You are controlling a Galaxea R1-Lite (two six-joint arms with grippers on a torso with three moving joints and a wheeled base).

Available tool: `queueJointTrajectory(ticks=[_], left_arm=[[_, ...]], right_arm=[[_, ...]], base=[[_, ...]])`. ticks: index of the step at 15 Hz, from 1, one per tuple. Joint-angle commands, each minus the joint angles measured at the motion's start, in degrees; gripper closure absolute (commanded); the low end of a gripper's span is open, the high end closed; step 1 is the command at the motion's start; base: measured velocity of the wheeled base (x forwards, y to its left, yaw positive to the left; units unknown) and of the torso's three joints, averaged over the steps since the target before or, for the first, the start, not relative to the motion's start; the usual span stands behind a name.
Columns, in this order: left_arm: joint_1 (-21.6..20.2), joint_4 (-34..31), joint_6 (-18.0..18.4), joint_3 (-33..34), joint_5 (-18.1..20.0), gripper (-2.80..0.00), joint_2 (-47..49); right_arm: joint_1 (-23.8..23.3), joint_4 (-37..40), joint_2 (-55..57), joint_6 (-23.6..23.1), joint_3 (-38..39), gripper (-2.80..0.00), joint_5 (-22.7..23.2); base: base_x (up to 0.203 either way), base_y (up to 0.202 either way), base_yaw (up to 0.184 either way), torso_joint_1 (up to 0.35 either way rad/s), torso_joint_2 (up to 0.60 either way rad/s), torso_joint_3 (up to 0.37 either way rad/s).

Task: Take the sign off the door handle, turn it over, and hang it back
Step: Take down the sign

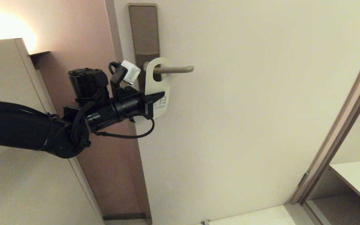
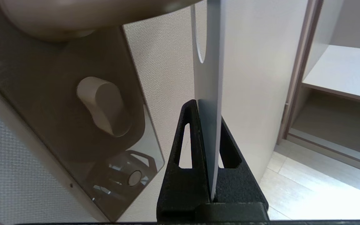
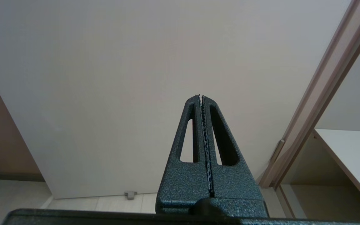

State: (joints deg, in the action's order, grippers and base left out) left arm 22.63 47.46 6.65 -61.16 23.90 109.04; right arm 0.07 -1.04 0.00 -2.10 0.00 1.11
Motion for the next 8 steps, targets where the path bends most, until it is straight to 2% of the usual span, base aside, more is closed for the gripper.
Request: queueJointTrajectory(ticks=[1,8], left_arm=[[0.56,0.27,0.09,-0.09,-0.83,0.00,0.03],[2.42,0.27,0.03,-0.36,-1.58,0.00,0.03]], right_arm=[[0.01,-0.02,0.00,-0.01,0.00,0.00,0.03],[0.01,-0.02,0.00,-0.01,0.00,0.00,0.03]], base=[[0.000,0.000,0.000,0.000,0.00,0.000],[0.000,0.000,0.000,0.000,0.00,0.000]])
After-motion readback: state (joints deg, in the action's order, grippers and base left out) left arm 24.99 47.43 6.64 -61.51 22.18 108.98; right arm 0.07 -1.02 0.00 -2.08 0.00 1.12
